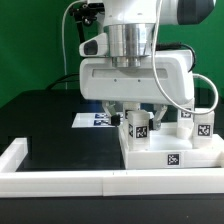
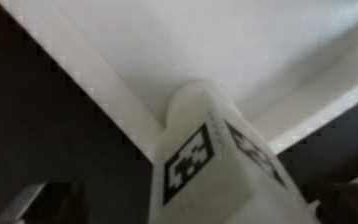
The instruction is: Assemble square table
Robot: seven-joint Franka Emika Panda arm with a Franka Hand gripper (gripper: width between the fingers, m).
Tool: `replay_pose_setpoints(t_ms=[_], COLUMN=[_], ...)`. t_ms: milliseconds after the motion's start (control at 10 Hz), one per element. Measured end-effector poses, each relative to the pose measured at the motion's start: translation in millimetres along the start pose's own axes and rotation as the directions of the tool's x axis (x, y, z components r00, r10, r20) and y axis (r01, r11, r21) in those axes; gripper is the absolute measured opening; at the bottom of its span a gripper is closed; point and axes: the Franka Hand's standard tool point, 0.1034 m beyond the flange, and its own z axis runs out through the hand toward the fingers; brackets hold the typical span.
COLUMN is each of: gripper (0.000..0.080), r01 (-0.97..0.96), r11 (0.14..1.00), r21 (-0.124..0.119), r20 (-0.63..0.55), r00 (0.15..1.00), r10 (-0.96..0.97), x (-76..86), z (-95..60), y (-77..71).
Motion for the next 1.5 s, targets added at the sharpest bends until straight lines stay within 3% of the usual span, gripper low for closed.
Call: replay_pose_setpoints(t_ms=[300,600,900,1100,1200,1300,1500], gripper=[0.0649,0.0649,0.0649,0.0391,0.0391,0.0291,0.0291], r01=[0.213,0.438,0.541,0.540,0.538,0.516,0.460], r11=[0.977,0.899,0.840,0.841,0.842,0.855,0.887], r21=[-0.008,-0.026,-0.048,-0.049,-0.049,-0.048,-0.046], r20=[0.001,0.006,-0.013,-0.010,-0.010,-0.011,-0.014], r00=[0.977,0.899,0.840,0.841,0.842,0.856,0.887], r10=[-0.213,-0.438,-0.542,-0.541,-0.539,-0.517,-0.461], x=[-1.8,0.4,4.9,4.8,4.7,4.6,4.3], z=[0.3,-0.6,-5.6,-4.3,-4.1,-3.9,-3.4], y=[-3.0,-2.4,-3.8,-2.5,-2.4,-2.4,-2.4])
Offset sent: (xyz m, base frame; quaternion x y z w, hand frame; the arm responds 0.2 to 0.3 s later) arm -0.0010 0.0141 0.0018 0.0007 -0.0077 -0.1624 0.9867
